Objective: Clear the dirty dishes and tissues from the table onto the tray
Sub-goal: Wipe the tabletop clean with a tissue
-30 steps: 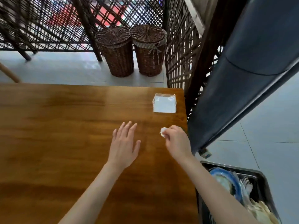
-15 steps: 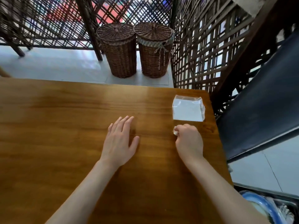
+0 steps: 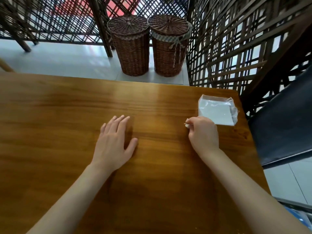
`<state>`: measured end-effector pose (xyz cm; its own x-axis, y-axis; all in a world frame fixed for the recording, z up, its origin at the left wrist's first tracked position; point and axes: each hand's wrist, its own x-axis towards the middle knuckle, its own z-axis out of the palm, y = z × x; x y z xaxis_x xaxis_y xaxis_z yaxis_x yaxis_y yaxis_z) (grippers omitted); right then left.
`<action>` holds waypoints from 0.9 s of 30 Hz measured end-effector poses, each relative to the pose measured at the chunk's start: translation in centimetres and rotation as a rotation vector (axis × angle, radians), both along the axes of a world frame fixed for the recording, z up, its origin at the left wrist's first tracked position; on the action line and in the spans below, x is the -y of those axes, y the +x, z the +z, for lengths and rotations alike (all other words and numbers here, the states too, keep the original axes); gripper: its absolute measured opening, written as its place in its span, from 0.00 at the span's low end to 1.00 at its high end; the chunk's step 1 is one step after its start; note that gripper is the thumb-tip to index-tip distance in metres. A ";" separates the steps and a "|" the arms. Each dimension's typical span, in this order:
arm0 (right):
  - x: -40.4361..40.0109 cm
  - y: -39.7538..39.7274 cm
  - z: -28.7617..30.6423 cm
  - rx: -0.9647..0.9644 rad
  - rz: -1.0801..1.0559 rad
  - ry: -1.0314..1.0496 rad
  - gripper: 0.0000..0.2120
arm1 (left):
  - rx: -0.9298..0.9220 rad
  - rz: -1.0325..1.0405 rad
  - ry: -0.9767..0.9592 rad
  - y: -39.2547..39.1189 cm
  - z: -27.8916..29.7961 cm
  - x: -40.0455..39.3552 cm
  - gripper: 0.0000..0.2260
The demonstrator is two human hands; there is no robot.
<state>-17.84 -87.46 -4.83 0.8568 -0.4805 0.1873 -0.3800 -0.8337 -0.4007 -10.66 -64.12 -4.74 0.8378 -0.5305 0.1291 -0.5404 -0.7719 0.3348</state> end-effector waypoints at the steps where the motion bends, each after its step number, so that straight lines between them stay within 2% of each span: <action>1: -0.2 0.5 0.0 0.002 0.013 0.008 0.08 | -0.001 0.006 0.000 0.2 0.0 -0.3 0.27; 16: -8.3 9.9 0.0 -0.022 0.294 0.027 0.09 | -0.019 0.110 -0.032 1.4 -1.7 -2.6 0.28; 23: -7.8 9.4 -0.4 0.014 0.298 0.003 0.11 | -0.002 0.115 -0.025 1.4 -2.0 -2.5 0.28; 27: -6.0 8.6 -0.5 -0.001 0.174 -0.027 0.11 | 0.015 0.108 -0.037 1.4 -1.9 -2.7 0.27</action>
<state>-9.28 -81.48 -5.29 0.9267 -0.3197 0.1976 -0.2292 -0.8974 -0.3770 -9.25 -61.46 -6.62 0.8876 -0.4319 0.1600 -0.4600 -0.8131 0.3569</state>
